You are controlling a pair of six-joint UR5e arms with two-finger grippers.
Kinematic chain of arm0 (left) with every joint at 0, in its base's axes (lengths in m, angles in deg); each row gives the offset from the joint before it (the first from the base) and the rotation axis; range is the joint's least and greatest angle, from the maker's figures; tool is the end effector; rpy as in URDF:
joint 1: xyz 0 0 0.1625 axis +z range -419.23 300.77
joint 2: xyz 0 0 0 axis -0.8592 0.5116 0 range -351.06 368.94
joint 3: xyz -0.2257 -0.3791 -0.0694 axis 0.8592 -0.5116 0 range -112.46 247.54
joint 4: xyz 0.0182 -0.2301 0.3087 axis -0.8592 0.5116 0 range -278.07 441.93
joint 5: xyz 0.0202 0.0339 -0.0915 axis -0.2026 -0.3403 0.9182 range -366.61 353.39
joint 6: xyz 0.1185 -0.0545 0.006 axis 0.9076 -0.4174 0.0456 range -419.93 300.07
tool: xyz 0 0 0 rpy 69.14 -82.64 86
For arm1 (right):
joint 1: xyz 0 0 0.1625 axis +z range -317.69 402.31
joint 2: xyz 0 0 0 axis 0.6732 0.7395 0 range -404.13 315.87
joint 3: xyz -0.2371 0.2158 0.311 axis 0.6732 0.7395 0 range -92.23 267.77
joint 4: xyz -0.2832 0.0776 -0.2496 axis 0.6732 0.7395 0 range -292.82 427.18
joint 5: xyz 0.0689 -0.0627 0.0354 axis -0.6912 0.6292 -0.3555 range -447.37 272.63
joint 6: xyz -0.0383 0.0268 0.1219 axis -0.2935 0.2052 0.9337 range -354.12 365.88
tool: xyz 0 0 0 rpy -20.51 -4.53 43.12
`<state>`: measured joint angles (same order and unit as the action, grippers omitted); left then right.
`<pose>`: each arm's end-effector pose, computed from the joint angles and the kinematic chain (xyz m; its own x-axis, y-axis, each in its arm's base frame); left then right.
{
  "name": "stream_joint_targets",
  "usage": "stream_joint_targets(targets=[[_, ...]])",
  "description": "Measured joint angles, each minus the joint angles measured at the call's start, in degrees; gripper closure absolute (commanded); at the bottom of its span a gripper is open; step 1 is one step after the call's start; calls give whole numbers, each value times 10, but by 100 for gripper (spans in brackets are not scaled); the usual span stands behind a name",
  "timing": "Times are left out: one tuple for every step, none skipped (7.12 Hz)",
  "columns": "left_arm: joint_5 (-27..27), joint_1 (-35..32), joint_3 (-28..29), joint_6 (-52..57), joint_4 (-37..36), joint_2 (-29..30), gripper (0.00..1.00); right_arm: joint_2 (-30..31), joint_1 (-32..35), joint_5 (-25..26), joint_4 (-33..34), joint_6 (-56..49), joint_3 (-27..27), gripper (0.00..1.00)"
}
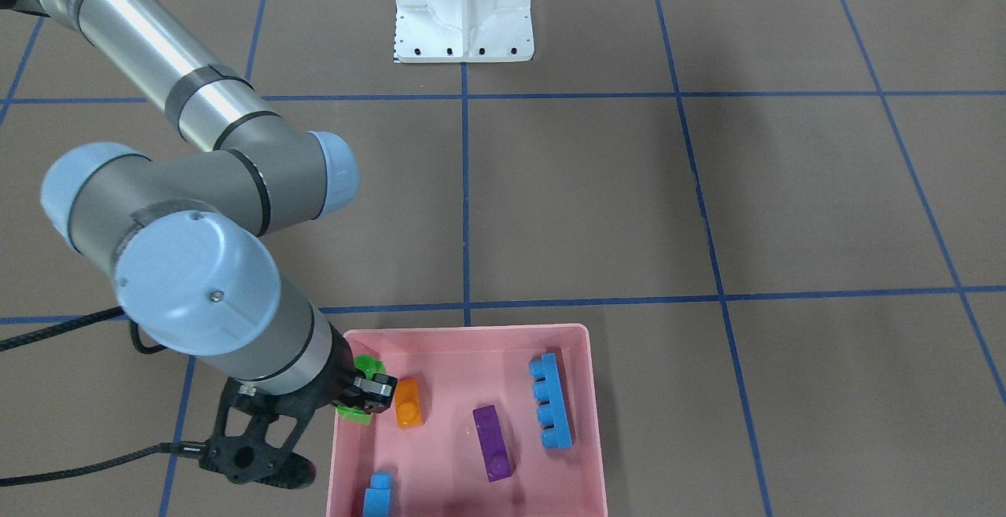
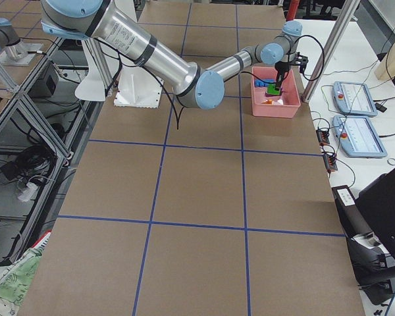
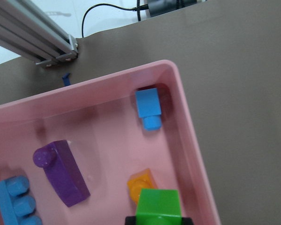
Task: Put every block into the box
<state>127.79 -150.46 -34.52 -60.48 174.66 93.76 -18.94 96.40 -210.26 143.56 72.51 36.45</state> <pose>-0.0513 -0.4315 0.6393 0.7166 0.0919 -0.6914 0.0280 0.9867 0.1601 -0.4630 -0.7457 0.2139 0.6029 0.2648 0.7526 -0.2586 0.9573 -0.1296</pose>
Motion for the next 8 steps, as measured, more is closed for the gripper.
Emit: stream_joint_targets(targets=[[0, 0, 0, 0, 0, 0, 0, -16, -22, 24, -34, 24, 27, 100], [0, 0, 0, 0, 0, 0, 0, -24, -43, 45, -58, 38, 39, 91], [0, 0, 1, 0, 0, 0, 0, -31, -57, 55, -68, 50, 44, 60], [1, 0, 1, 0, 0, 0, 0, -39, -69, 61, -72, 61, 45, 2], [1, 0, 2, -1, 0, 1, 0, -46, -79, 70, -73, 67, 45, 1], [1, 0, 3, -1, 0, 1, 0, -51, -85, 82, -73, 69, 46, 1], [1, 0, 4, -1, 0, 1, 0, -53, -89, 88, -73, 70, 46, 1], [1, 0, 5, -1, 0, 1, 0, -53, -90, 90, -72, 70, 46, 1]])
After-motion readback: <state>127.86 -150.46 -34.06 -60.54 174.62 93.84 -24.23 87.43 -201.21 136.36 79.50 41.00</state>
